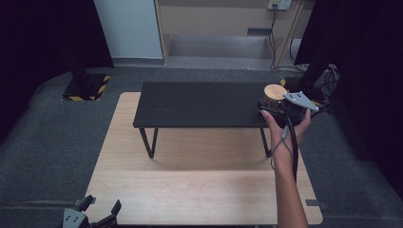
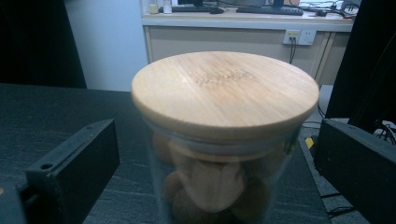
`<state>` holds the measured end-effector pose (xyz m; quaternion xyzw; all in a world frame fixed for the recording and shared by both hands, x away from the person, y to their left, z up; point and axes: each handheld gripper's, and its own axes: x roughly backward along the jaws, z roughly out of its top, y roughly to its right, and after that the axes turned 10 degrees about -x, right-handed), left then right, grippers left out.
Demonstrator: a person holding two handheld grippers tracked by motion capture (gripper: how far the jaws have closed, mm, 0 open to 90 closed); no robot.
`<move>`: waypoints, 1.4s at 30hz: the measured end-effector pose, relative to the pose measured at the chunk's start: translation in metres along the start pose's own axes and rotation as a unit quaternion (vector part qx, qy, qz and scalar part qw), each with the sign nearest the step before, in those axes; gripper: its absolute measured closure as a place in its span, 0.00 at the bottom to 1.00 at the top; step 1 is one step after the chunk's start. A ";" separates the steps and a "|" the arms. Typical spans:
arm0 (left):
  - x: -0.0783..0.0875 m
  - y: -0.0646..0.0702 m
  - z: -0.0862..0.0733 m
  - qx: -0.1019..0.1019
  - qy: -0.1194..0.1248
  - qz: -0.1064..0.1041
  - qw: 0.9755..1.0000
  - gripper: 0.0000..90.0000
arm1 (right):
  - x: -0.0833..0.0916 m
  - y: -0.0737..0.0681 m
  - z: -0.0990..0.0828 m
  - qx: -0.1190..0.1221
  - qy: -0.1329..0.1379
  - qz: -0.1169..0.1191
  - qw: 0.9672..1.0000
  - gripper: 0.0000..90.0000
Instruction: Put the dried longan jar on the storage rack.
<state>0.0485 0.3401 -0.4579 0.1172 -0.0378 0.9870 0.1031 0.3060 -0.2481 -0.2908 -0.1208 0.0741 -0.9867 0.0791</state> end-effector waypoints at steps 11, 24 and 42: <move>0.001 0.000 0.000 -0.001 0.001 0.000 1.000 0.02 | 0.012 0.004 -0.008 -0.001 0.003 0.009 1.000 0.01; 0.000 0.000 0.000 0.000 0.001 0.002 1.000 0.02 | 0.051 0.005 -0.039 0.011 0.021 0.045 0.999 0.01; -0.021 0.005 0.004 -0.012 -0.007 -0.012 1.000 0.02 | 0.152 0.008 -0.176 0.009 0.053 0.033 0.998 0.01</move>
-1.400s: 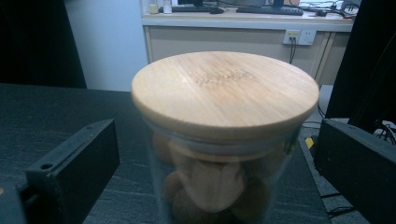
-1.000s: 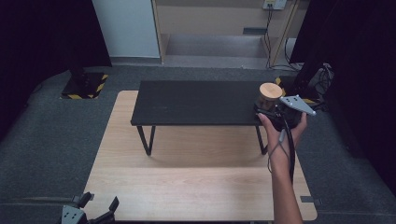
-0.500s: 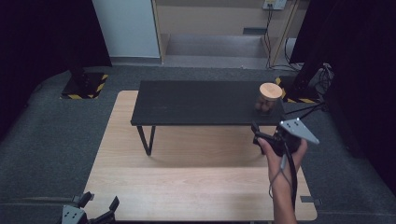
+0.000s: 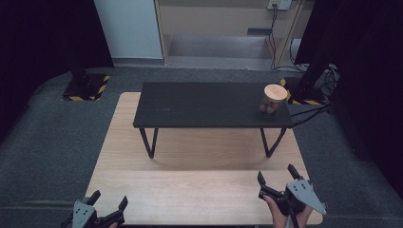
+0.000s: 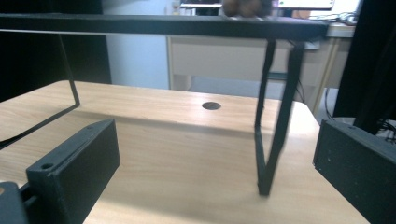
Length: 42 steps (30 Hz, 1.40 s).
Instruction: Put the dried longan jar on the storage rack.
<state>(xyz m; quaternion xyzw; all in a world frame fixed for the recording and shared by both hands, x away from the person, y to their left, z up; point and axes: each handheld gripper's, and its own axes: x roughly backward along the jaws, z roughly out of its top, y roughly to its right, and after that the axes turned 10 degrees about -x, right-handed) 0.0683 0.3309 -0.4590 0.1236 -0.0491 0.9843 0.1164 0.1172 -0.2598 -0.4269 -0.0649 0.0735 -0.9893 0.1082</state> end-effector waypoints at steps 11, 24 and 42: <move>-0.010 0.000 0.006 0.004 0.004 0.010 1.000 0.01 | 0.024 0.004 -0.034 -0.024 0.012 -0.026 0.999 0.01; -0.010 0.002 0.008 0.005 0.007 0.013 1.000 0.02 | 0.025 0.006 -0.046 -0.030 0.008 -0.021 0.999 0.01; -0.014 0.004 0.011 0.001 0.007 0.006 1.000 0.02 | 0.026 0.011 -0.050 -0.047 0.007 -0.021 0.999 0.01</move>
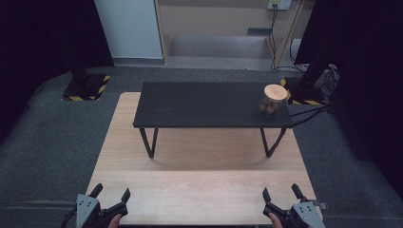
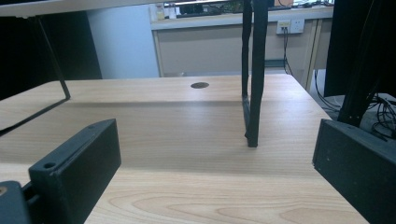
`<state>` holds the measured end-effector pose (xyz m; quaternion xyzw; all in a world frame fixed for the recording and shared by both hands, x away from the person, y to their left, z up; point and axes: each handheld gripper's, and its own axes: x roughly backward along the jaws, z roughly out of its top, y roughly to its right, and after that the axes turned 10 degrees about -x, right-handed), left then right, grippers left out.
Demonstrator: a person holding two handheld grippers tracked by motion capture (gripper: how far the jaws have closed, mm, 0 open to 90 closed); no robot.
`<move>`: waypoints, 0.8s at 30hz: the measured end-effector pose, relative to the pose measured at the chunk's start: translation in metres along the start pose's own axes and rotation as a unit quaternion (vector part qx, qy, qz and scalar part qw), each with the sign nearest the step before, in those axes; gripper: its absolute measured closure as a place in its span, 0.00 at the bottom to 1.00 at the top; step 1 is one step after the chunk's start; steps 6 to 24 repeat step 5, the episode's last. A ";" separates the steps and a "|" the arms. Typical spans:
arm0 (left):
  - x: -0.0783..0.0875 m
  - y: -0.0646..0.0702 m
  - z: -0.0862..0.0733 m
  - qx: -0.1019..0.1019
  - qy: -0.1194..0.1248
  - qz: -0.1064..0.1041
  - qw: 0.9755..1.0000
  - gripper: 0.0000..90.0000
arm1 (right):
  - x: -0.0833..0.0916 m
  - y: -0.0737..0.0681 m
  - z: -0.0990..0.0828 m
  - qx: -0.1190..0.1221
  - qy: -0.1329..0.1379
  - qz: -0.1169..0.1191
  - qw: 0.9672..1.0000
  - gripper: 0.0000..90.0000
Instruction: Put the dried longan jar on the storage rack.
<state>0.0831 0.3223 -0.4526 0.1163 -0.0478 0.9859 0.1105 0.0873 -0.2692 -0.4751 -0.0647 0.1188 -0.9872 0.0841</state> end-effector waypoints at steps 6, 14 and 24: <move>0.002 0.001 0.002 -0.005 0.001 0.000 1.000 0.01 | 0.005 -0.001 0.001 -0.014 0.011 0.004 1.000 0.01; 0.002 0.001 0.002 -0.005 0.001 0.000 1.000 0.01 | 0.005 -0.001 0.001 -0.014 0.011 0.004 1.000 0.01; 0.002 0.001 0.002 -0.005 0.001 0.000 1.000 0.01 | 0.005 -0.001 0.001 -0.014 0.011 0.004 1.000 0.01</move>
